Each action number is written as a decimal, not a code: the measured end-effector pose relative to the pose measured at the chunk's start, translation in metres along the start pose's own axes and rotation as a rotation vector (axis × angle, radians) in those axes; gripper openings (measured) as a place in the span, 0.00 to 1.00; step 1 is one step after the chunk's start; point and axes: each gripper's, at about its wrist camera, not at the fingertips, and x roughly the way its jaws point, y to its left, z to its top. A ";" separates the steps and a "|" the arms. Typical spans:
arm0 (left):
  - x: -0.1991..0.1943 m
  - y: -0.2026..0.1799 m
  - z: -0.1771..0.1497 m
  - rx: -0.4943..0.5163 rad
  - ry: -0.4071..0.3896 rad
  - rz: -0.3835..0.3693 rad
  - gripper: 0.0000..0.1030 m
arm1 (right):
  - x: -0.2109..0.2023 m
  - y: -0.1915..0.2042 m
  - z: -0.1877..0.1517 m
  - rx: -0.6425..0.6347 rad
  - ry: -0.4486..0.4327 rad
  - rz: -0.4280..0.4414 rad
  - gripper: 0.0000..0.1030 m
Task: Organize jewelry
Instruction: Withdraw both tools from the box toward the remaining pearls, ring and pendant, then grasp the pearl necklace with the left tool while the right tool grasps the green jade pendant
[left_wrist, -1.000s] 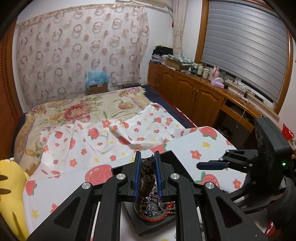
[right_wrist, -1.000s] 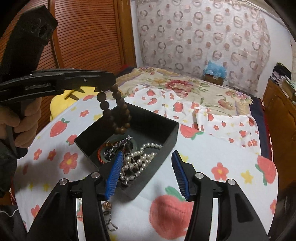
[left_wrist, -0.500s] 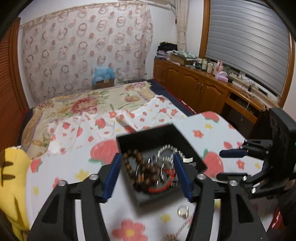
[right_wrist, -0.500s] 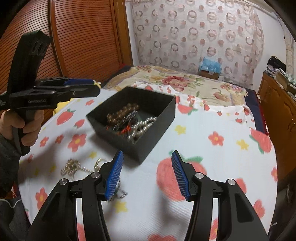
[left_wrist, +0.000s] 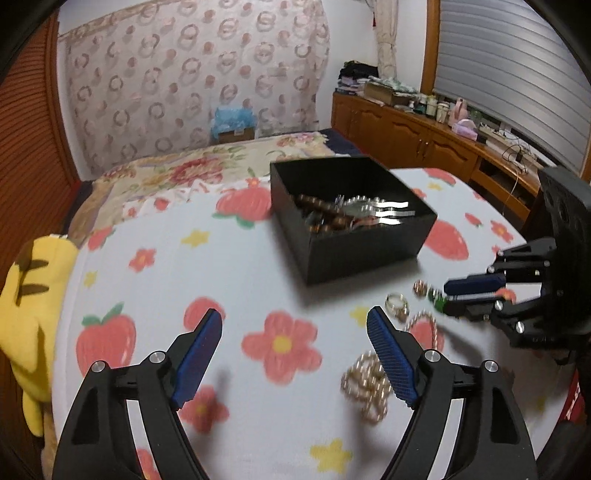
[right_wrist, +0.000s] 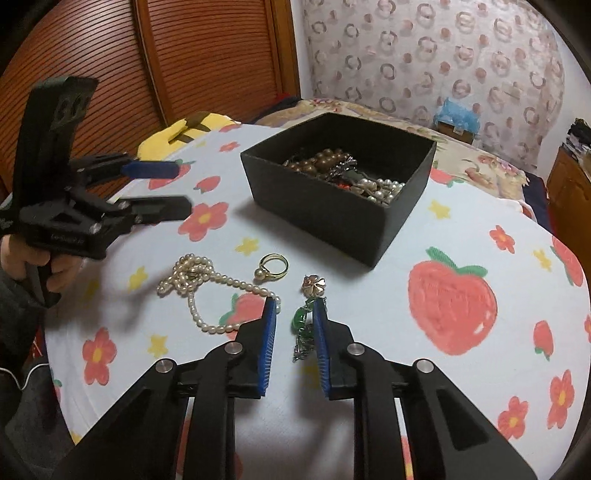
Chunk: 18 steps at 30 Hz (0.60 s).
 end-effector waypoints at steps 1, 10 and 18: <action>-0.001 -0.002 -0.002 0.000 0.004 0.001 0.75 | 0.000 0.001 0.000 0.000 0.004 -0.003 0.21; -0.016 -0.008 -0.024 -0.002 0.014 -0.012 0.75 | 0.007 0.012 -0.002 -0.056 0.030 -0.117 0.15; -0.019 -0.025 -0.038 0.032 0.036 -0.007 0.75 | -0.013 0.015 -0.012 -0.036 -0.012 -0.137 0.13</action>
